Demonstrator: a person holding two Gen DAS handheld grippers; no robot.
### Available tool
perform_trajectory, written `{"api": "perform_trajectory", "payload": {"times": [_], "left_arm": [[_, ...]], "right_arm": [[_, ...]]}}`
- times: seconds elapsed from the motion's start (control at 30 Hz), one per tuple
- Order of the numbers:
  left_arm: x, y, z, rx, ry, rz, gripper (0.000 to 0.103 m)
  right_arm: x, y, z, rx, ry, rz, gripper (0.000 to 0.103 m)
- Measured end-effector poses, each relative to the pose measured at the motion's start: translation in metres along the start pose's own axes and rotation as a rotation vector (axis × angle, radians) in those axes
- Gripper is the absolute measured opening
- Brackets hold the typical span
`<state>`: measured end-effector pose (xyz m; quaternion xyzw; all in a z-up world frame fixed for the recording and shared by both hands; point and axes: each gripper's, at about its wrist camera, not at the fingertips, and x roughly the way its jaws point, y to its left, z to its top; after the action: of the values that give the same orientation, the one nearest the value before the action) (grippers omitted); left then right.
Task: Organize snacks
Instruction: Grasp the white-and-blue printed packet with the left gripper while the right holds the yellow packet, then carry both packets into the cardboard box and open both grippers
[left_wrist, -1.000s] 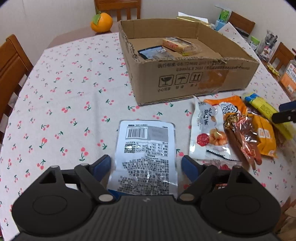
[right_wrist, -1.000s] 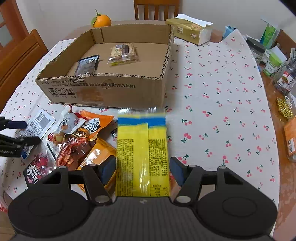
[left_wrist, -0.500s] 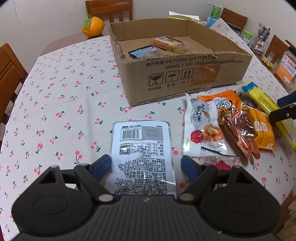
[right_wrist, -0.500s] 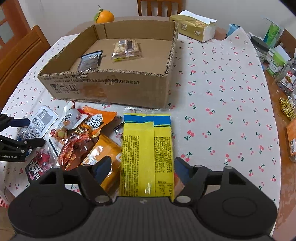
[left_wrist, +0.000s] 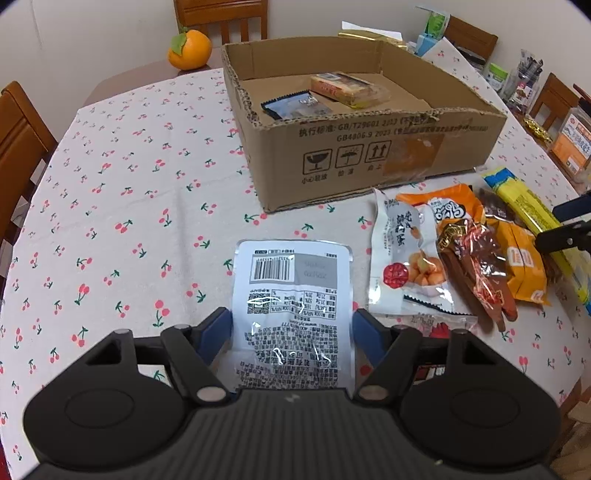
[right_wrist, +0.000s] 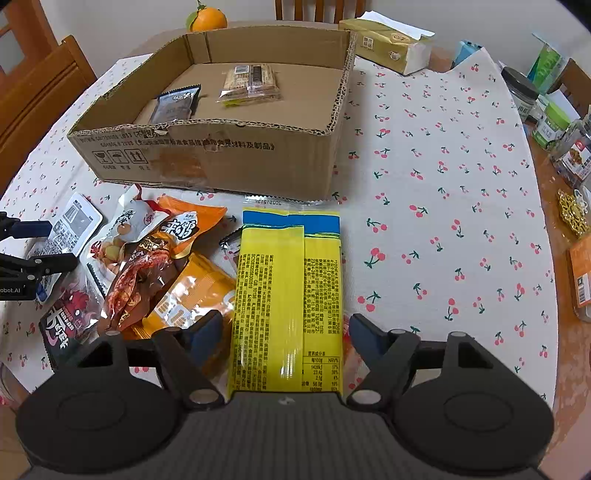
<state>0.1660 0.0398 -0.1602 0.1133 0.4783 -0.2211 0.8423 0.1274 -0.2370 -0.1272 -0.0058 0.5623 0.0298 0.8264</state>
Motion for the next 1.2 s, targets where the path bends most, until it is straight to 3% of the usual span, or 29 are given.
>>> {"api": "perform_trajectory", "payload": {"times": [0.3, 0.37, 0.47, 0.83, 1.2], "left_arm": [[-0.003, -0.005, -0.01, 0.026, 0.008, 0.006, 0.083], [-0.003, -0.004, -0.011, 0.024, 0.0, 0.004, 0.082], [-0.006, -0.003, -0.011, 0.018, -0.012, 0.005, 0.073], [-0.01, -0.003, -0.006, 0.013, 0.005, -0.008, 0.071], [-0.036, -0.009, -0.001, 0.033, -0.014, -0.004, 0.071]], "right_arm": [[0.0, 0.0, -0.003, -0.006, 0.009, 0.017, 0.08], [0.001, 0.0, -0.003, -0.005, 0.006, 0.018, 0.08], [0.001, 0.002, -0.003, -0.013, 0.006, 0.015, 0.08], [-0.005, 0.004, -0.003, -0.038, -0.011, -0.012, 0.063], [-0.028, 0.006, 0.0, -0.036, -0.037, -0.024, 0.063]]}}
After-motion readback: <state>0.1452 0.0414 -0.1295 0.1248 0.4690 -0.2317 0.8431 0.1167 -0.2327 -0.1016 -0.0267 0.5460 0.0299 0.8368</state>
